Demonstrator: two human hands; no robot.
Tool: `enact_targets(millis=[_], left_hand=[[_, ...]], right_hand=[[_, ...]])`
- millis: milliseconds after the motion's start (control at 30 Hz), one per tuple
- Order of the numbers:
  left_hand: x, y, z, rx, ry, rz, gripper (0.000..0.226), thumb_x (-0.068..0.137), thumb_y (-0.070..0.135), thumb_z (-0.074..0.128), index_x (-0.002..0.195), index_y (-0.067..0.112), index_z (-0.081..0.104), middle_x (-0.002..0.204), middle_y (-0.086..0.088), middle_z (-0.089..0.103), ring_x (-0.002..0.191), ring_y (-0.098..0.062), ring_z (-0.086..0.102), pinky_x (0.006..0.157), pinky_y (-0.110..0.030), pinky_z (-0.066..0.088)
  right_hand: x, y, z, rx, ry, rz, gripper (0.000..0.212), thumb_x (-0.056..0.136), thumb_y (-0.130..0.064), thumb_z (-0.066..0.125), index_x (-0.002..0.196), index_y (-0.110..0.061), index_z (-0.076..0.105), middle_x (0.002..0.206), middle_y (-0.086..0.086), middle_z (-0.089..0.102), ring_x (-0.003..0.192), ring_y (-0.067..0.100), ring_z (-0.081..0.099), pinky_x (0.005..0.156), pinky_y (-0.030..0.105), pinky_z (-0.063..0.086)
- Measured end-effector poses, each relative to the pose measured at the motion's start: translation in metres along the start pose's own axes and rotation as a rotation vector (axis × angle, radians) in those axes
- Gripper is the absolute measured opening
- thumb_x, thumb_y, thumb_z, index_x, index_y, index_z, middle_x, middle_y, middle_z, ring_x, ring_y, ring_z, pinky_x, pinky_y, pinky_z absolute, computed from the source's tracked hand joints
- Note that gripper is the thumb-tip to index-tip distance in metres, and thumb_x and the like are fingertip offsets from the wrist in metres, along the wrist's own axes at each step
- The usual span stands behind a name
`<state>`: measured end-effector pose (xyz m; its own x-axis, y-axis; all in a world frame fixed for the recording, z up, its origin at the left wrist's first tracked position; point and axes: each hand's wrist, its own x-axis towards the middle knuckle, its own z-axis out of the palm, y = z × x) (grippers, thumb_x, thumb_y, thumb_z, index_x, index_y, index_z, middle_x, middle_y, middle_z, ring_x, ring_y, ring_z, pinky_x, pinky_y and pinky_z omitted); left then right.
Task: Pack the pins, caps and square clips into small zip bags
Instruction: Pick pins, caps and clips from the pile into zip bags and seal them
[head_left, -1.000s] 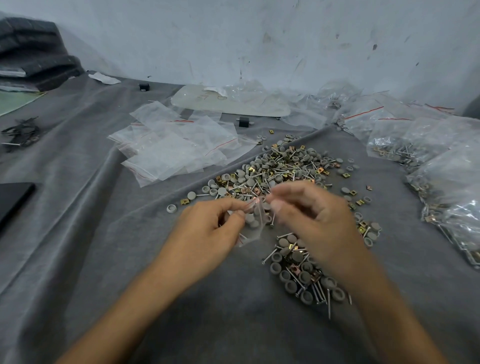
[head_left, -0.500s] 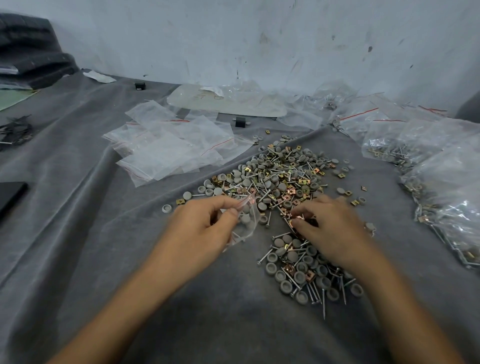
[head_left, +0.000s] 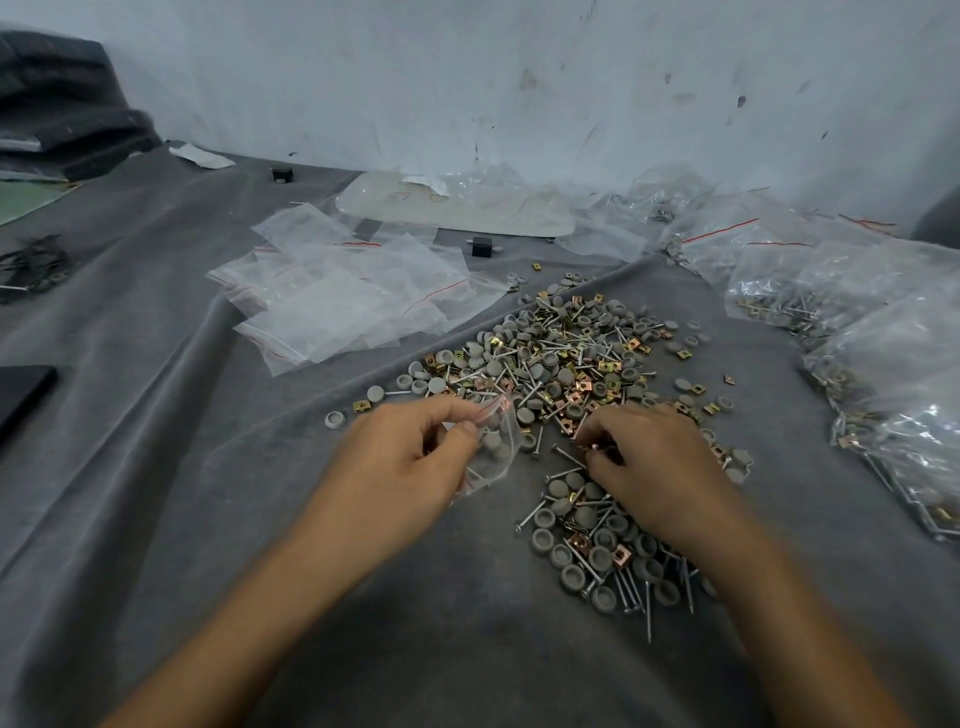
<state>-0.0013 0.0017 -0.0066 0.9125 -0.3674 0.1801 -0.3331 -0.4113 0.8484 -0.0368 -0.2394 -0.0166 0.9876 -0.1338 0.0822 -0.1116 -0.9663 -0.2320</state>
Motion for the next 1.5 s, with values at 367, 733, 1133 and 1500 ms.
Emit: enact_targets(millis=[367,733,1133,1500], left_hand=[[0.000,0.000,-0.001,0.023,-0.018,0.002,0.021,0.101,0.031,0.056,0.100,0.042,0.073,0.062,0.005,0.068,0.046,0.003,0.054,0.048,-0.020,0.040],[0.000,-0.001,-0.001,0.012,-0.011,0.008,0.024,0.102,0.030,0.056,0.095,0.045,0.073,0.062,0.004,0.068,0.047,0.002,0.053,0.051,-0.023,0.042],[0.000,-0.001,0.000,0.026,-0.027,0.002,0.021,0.101,0.031,0.056,0.101,0.041,0.074,0.063,0.001,0.068,0.047,-0.002,0.053,0.050,-0.034,0.048],[0.000,-0.001,0.001,0.025,-0.017,0.009,0.021,0.102,0.029,0.056,0.104,0.039,0.074,0.062,0.005,0.068,0.049,0.002,0.058,0.051,-0.029,0.045]], right_hand=[[-0.004,0.001,-0.001,0.108,0.027,-0.069,0.019,0.091,-0.018,0.067,0.097,-0.037,0.063,0.097,-0.020,0.056,0.103,0.009,0.055,0.097,0.036,0.035],[-0.003,0.003,0.000,0.193,0.045,-0.045,0.018,0.096,-0.016,0.063,0.106,-0.031,0.066,0.103,-0.014,0.065,0.096,0.009,0.060,0.083,0.029,0.050],[-0.002,0.002,-0.008,0.863,0.275,0.094,0.013,0.092,-0.015,0.072,0.093,-0.028,0.072,0.090,-0.013,0.076,0.065,0.014,0.072,0.058,0.024,0.057],[-0.004,-0.005,-0.007,1.176,0.134,0.115,0.024,0.092,-0.001,0.068,0.094,-0.023,0.076,0.098,-0.002,0.076,0.078,0.020,0.075,0.072,0.027,0.060]])
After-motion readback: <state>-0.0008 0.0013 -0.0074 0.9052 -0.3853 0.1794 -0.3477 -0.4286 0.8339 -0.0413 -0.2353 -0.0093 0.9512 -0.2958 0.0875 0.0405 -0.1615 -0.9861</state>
